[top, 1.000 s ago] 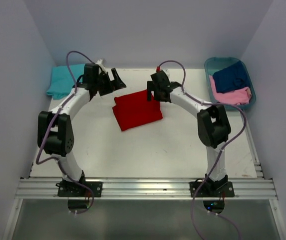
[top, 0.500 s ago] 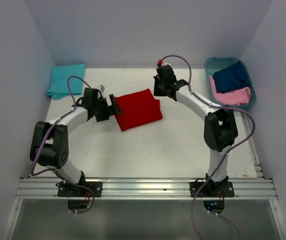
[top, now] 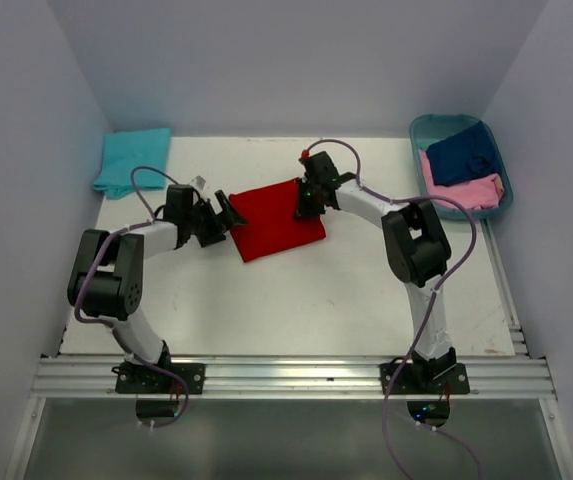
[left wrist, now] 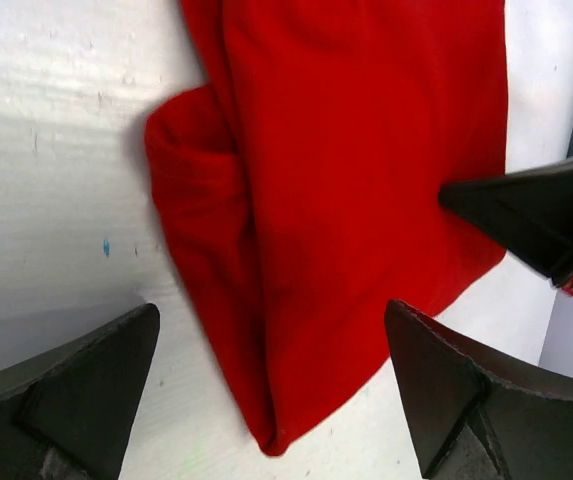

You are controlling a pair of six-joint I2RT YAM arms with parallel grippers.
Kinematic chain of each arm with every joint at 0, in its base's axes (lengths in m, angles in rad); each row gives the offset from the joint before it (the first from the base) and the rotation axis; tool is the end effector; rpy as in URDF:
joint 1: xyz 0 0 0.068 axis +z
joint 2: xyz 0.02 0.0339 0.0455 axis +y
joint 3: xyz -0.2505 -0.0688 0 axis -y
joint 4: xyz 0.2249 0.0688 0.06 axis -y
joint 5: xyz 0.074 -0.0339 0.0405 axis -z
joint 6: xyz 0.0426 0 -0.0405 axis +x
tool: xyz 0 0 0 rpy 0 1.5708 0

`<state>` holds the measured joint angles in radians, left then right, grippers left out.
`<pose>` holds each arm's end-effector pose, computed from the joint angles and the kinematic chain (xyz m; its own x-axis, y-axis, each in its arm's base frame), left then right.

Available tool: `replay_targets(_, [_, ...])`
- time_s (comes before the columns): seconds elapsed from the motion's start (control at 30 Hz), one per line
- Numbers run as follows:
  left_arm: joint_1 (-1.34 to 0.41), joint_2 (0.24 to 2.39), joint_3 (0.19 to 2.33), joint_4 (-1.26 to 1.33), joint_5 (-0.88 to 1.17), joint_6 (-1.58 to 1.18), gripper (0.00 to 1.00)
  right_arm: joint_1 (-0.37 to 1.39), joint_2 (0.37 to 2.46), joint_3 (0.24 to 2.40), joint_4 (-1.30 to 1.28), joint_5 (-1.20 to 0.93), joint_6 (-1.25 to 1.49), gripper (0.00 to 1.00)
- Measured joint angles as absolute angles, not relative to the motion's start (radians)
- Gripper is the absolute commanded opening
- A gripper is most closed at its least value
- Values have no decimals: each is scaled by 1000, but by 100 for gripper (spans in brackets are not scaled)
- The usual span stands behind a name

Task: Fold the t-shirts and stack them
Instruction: Put the neatly folded tshirt into the corner of the board with the left arm

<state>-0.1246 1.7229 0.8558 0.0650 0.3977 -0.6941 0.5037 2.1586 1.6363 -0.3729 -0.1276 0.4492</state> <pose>0.3234 -0.0571 0.1470 -0.7924 -0.4951 -0.3563 -0.1628 0.7346 -0.6587 0.3972 0.2251 0.1710 -0.8538 0.0213 -0.5202 -0.1973 0.9115 0.3610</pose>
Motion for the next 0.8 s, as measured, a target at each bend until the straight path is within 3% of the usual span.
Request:
replay_targets(0.47, [-179,1950,1000,279,577,-818,100,504,2187,1612,-339,-134,455,0])
replay_targets(0.57, [-215,1991,1033,319,585,-847,93,504,2186,1610,-335,-134,454,0])
replay_targets(0.67, [-239,2035,1069,343,593,-880,65,503,2186,1605,-327,-134,454,0])
replay_targets(0.7, [-244,2053,1076,355,599,-891,39,503,2185,1604,-324,-134,453,0])
replay_targets(0.77, [-251,2086,1079,371,601,-913,2,503,2183,1599,-319,-135,453,0])
replay_targets(0.8, [-251,2107,1075,387,616,-938,0,503,2183,1597,-317,-135,452,0])
